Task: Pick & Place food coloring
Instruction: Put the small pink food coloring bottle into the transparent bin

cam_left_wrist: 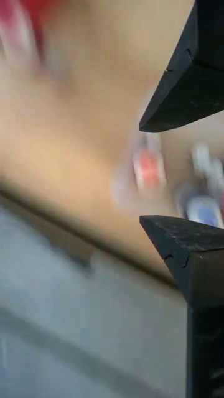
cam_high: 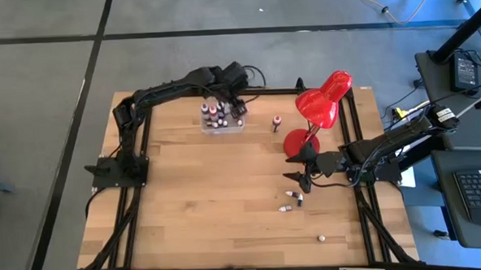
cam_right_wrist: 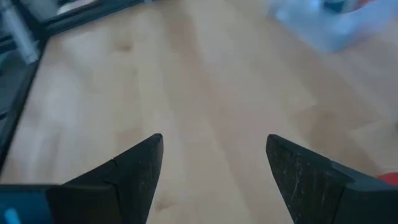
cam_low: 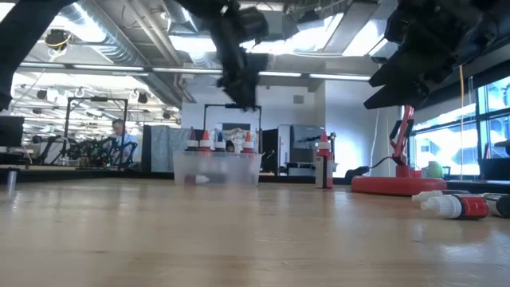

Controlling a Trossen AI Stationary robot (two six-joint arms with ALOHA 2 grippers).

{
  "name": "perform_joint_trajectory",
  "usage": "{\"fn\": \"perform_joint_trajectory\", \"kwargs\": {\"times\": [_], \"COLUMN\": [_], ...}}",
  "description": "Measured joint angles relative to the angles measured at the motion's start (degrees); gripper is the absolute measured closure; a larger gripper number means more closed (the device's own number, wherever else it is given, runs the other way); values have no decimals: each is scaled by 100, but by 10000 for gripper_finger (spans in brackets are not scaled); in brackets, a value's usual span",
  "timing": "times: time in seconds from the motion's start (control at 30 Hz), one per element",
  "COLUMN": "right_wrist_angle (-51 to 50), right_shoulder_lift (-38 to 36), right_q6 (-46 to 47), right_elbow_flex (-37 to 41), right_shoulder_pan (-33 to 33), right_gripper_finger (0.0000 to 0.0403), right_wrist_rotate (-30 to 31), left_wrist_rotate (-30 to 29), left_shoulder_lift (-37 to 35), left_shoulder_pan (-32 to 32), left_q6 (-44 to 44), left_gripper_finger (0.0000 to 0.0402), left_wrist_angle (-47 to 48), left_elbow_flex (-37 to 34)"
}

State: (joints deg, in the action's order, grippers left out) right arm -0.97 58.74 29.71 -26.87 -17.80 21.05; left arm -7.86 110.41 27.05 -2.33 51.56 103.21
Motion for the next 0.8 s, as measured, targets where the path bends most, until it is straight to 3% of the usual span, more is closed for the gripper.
{"fn": "perform_joint_trajectory", "kwargs": {"times": [0.13, 0.2, 0.47, 0.67, 0.8], "right_wrist_angle": [-26, -26, -80, -88, -514], "right_shoulder_lift": [0, 0, 0, 0, 0], "right_q6": [4, 30, 161, 464, 463], "right_elbow_flex": [0, 0, 0, 0, 4], "right_shoulder_pan": [0, 0, -251, -591, -785], "right_gripper_finger": [114, 114, 114, 114, 114], "right_wrist_rotate": [-525, -807, -1822, -1701, -1236], "left_wrist_rotate": [2091, 2523, 2157, 2766, 2744], "left_shoulder_lift": [0, 0, -11, -314, -366], "left_shoulder_pan": [-438, -760, -2163, -2925, -3101], "left_q6": [-54, -121, 145, 114, 293], "left_gripper_finger": [178, 179, 176, 178, 180], "left_wrist_angle": [-159, -336, -497, -1483, -1661], "left_elbow_flex": [82, 18, -69, -68, -73]}}
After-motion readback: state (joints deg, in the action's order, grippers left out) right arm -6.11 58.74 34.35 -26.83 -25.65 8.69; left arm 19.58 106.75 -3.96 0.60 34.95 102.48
